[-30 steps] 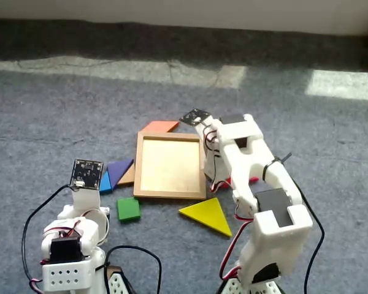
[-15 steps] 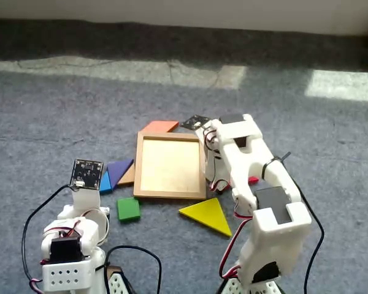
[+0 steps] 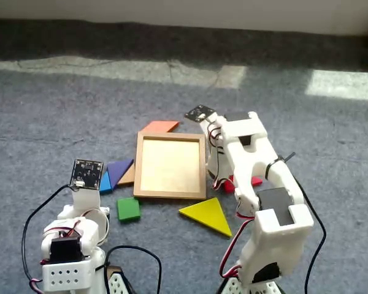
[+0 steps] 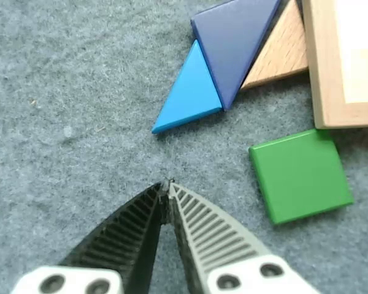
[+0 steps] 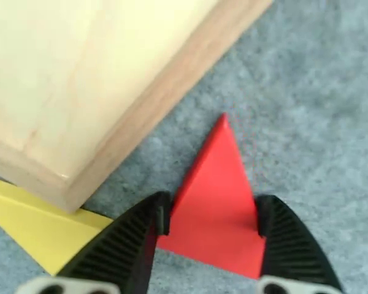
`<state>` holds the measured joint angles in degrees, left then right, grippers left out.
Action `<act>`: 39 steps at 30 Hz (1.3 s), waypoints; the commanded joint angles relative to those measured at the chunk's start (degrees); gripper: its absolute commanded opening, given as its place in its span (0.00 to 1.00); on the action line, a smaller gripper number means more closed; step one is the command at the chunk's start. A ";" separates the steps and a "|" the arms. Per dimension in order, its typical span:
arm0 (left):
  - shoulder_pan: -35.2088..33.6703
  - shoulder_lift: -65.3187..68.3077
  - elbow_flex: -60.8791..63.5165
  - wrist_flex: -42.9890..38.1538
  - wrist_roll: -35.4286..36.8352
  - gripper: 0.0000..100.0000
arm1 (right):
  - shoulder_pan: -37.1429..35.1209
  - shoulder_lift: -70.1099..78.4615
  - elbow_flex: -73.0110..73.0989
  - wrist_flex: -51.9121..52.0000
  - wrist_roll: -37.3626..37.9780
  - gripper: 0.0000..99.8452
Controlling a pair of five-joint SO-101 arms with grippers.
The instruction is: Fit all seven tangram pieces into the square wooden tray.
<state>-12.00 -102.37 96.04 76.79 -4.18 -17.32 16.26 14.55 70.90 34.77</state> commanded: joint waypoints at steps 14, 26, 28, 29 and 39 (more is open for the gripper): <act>-0.75 -1.98 1.10 0.26 0.18 0.01 | -0.13 -21.67 3.74 7.52 -2.46 0.19; -0.75 -1.98 1.10 0.26 0.18 0.01 | 0.40 -31.96 26.33 -4.35 5.36 0.39; -0.75 -1.98 1.10 0.26 0.18 0.01 | 0.75 -31.96 28.62 -7.43 6.77 0.39; -0.75 -1.98 1.10 0.26 0.18 0.01 | 0.84 -31.96 29.58 -8.84 7.03 0.39; -0.75 -1.98 1.10 0.26 0.18 0.01 | 6.20 -18.15 30.20 -15.69 9.76 0.39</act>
<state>-12.00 -102.37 96.04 76.79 -4.18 -13.19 -6.86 47.16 56.48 43.56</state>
